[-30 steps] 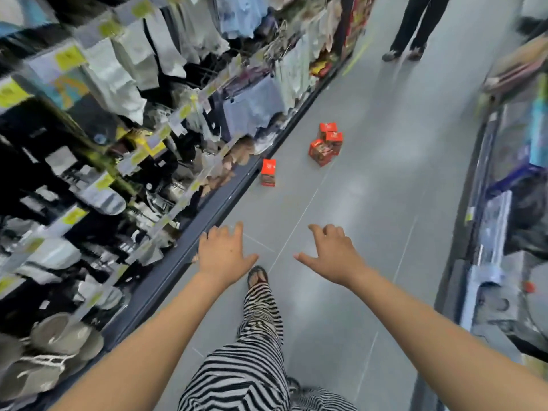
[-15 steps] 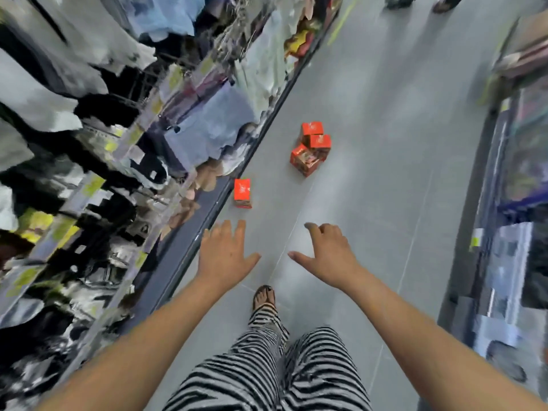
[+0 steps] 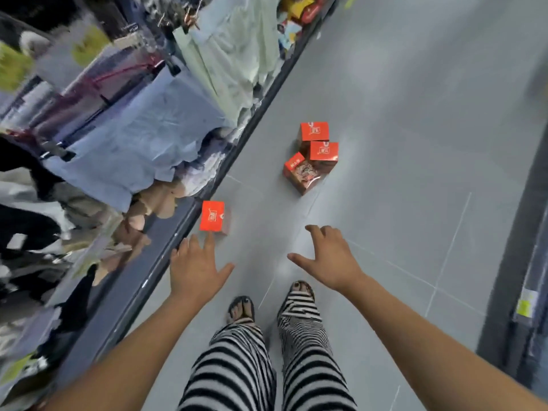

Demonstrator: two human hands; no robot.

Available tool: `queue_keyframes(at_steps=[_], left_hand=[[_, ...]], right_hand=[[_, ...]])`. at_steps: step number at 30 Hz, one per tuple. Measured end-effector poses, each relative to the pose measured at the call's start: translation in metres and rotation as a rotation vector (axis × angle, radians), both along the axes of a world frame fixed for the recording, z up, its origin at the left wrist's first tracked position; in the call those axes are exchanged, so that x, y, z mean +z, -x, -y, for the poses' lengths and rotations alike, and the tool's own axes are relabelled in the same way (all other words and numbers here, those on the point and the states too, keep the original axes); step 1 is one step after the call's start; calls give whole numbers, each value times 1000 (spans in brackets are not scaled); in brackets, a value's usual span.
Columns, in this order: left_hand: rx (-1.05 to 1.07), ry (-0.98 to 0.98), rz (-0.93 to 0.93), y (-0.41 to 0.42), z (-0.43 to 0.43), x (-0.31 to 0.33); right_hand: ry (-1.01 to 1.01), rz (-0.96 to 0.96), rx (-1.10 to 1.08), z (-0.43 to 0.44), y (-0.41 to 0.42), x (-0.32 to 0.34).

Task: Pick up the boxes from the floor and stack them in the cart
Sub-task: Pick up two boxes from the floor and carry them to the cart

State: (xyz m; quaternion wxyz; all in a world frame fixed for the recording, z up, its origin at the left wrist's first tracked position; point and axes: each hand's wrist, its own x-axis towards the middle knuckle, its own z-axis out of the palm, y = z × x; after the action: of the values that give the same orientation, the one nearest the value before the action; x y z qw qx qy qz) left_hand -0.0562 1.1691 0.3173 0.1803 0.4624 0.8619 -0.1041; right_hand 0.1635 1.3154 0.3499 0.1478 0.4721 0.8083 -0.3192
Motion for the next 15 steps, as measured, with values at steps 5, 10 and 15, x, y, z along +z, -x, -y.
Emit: queue_keyframes(at_steps=[5,10,15], left_hand=[[152,-66,3,24,-35,-125],[375,-110,-31,50,-62,-259],[521,-240,-90,74,-86,-349]], right_hand=[[-13,42,-105,-57,7,-130],[-43,-4,-263,-100,28,-274],[-254,-153,-470,-153,49,-393]])
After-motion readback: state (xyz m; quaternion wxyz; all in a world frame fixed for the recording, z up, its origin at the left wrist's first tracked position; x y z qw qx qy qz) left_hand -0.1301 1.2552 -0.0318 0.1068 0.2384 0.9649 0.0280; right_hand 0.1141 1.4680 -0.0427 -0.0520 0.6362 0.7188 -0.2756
